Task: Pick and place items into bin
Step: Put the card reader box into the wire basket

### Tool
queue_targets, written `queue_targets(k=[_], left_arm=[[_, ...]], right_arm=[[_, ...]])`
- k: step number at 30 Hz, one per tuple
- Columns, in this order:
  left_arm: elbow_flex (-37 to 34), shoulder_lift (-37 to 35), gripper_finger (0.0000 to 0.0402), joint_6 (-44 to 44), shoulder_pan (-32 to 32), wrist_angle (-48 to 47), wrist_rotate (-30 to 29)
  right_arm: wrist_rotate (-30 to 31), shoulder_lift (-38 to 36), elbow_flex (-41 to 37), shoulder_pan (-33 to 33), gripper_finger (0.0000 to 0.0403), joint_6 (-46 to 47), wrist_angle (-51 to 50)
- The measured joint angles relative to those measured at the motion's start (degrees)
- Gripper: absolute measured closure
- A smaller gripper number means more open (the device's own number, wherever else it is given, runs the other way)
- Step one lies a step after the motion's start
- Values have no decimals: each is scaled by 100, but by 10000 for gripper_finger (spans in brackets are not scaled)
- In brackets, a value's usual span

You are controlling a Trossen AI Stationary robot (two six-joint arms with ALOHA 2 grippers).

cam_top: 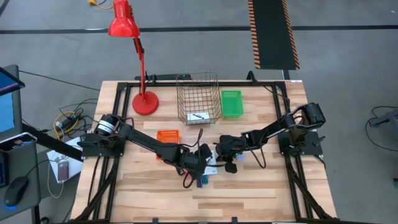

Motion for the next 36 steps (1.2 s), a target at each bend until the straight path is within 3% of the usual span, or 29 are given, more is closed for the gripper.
queue_targets(k=[15, 36], left_arm=[[-68, -2, 264, 244, 136, 43, 441], [-82, 167, 264, 1321, 160, -110, 454]], right_arm=[[-64, 0, 4, -21, 403, -2, 15], [-197, 0, 7, -26, 403, -119, 0]])
